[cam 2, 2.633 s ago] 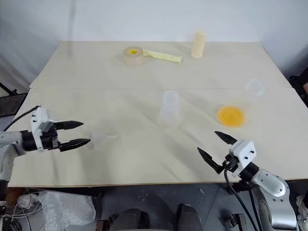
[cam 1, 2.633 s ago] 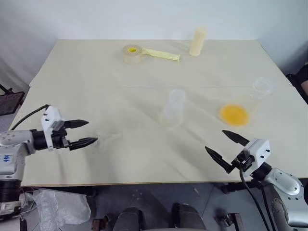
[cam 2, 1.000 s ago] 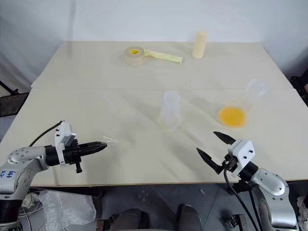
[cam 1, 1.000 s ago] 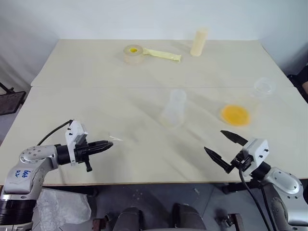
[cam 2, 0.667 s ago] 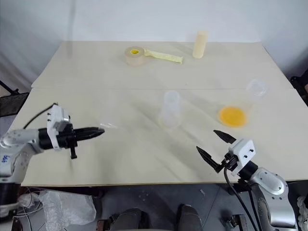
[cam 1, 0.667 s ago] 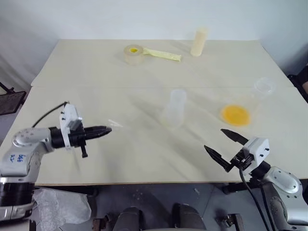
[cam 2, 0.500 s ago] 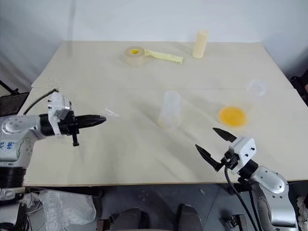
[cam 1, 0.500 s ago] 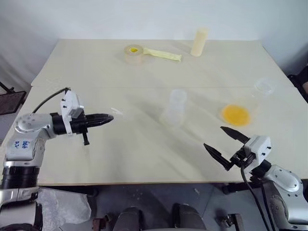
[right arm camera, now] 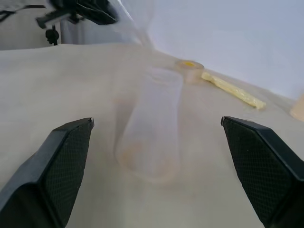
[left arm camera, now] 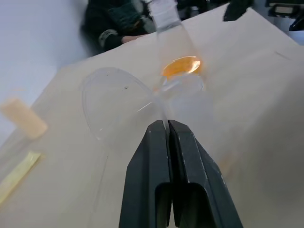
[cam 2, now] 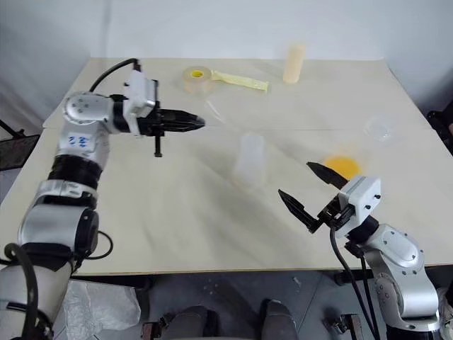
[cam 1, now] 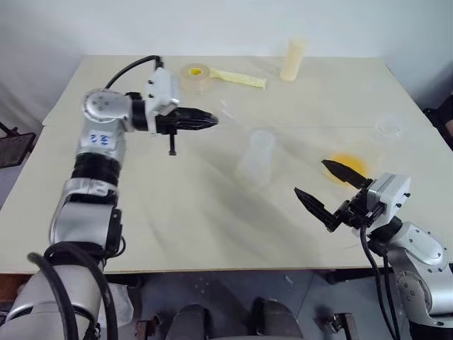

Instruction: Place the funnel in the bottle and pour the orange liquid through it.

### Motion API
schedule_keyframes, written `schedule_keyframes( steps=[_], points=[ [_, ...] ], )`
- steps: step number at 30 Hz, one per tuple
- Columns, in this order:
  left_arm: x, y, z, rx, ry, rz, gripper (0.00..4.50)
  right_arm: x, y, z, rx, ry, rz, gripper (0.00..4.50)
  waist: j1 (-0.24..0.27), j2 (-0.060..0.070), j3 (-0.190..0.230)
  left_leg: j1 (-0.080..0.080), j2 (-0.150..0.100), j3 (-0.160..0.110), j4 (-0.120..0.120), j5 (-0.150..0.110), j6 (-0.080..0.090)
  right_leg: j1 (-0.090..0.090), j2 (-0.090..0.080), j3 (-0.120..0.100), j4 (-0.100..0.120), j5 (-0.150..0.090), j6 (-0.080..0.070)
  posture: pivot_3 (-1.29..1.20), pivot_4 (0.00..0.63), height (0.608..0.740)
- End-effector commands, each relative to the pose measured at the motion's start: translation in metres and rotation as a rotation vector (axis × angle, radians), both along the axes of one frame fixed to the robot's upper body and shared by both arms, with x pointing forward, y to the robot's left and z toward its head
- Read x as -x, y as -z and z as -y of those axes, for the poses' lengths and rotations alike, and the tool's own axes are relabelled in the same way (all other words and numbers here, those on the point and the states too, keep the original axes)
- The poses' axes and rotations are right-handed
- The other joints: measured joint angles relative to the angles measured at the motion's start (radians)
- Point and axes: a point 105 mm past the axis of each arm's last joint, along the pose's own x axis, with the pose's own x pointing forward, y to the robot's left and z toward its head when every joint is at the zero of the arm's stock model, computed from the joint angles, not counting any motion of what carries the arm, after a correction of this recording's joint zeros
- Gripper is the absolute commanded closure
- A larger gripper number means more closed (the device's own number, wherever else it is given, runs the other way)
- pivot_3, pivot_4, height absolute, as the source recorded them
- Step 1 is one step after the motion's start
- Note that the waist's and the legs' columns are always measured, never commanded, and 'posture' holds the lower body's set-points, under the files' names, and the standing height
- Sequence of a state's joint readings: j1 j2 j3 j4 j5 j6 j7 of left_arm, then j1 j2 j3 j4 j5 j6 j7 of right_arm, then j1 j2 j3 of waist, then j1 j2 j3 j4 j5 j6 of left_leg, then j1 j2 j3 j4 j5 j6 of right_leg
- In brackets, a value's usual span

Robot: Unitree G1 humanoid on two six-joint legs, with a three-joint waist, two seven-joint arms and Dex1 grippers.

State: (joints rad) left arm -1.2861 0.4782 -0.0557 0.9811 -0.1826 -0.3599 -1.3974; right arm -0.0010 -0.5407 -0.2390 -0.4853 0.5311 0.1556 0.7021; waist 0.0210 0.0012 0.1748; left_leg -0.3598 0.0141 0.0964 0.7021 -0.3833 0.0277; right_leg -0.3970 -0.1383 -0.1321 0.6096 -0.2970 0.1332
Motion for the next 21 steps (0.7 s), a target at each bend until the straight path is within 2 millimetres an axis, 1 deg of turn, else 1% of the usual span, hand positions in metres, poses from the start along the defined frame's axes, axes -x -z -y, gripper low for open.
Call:
schedule_keyframes(
  steps=[1,4,8,14,21],
  points=[
    [0.001,-0.010,0.006,-0.054,0.033,0.081,4.48,0.007,-0.012,-0.005,-0.002,-0.006,0.048,0.00,-0.001,0.000,0.000,0.000,0.000,0.000,0.000,0.000,0.000,0.000,0.000,0.000,0.000,0.000,0.000,0.00,0.150,0.740],
    [0.000,-0.013,0.016,-0.080,0.050,0.116,4.48,0.009,-0.015,-0.007,-0.007,-0.003,0.057,0.00,0.000,-0.001,0.000,0.000,0.000,0.000,0.000,0.000,0.000,0.000,0.000,0.000,0.000,0.000,0.000,0.00,0.150,0.740],
    [0.000,-0.009,0.020,-0.152,0.060,0.148,4.48,0.011,-0.017,-0.011,-0.008,-0.005,0.063,0.00,0.002,-0.001,0.001,-0.001,0.000,0.000,0.001,0.000,0.000,0.000,0.000,0.000,0.000,0.000,0.000,0.00,0.150,0.740],
    [-0.001,-0.009,0.027,-0.208,0.065,0.205,4.48,0.010,-0.022,-0.012,-0.005,-0.009,0.085,0.00,0.003,-0.001,0.001,-0.001,0.000,-0.001,0.001,0.000,0.000,0.000,0.000,0.000,0.000,0.000,0.000,0.00,0.150,0.740],
    [-0.001,-0.014,0.039,-0.222,0.069,0.240,4.48,0.006,-0.023,-0.013,0.007,-0.013,0.073,0.00,0.003,-0.001,0.001,-0.001,0.000,-0.001,0.001,0.000,0.001,0.000,0.000,-0.001,0.000,0.000,0.000,0.00,0.150,0.740]
  ],
)
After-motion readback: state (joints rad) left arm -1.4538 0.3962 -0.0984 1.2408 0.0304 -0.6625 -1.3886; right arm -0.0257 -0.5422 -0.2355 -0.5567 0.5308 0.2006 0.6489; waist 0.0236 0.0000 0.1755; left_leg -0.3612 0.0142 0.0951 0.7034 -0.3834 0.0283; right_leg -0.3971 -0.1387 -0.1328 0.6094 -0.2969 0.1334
